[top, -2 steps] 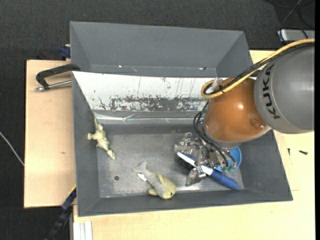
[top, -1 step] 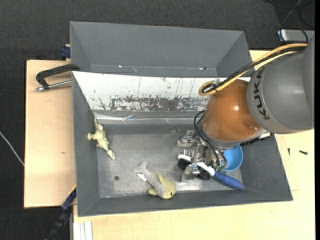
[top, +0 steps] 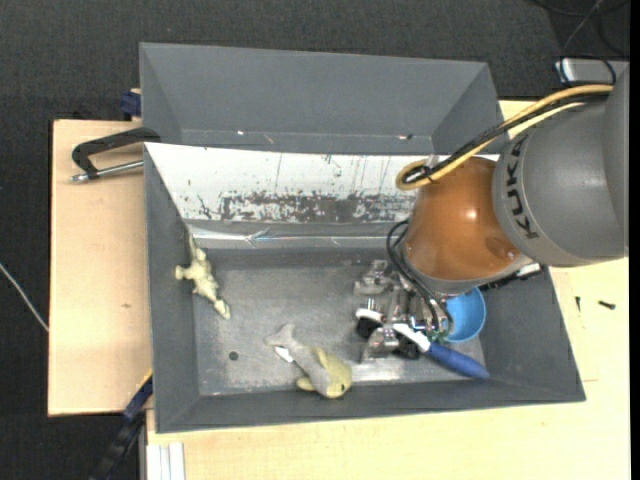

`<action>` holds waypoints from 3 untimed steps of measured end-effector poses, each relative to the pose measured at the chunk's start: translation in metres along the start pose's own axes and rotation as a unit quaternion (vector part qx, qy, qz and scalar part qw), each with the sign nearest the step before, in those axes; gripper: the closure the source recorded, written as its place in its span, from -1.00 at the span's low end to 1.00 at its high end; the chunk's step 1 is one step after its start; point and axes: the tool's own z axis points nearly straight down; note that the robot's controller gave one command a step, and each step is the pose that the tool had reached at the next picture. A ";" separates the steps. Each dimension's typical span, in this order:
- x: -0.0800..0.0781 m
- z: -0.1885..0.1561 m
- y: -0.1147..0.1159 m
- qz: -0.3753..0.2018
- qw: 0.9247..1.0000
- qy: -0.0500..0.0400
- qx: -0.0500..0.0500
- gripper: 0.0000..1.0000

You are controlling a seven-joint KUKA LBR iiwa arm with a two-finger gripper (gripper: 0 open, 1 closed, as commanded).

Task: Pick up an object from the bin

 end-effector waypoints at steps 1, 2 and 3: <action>-0.002 -0.003 0.004 -0.002 1.000 -0.003 -0.003 1.00; -0.005 -0.063 0.006 -0.002 1.000 -0.002 0.000 1.00; -0.006 -0.091 0.006 -0.001 1.000 -0.001 0.000 1.00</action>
Offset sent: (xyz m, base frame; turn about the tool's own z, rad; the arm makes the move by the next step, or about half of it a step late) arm 0.0000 0.0000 0.0000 0.0000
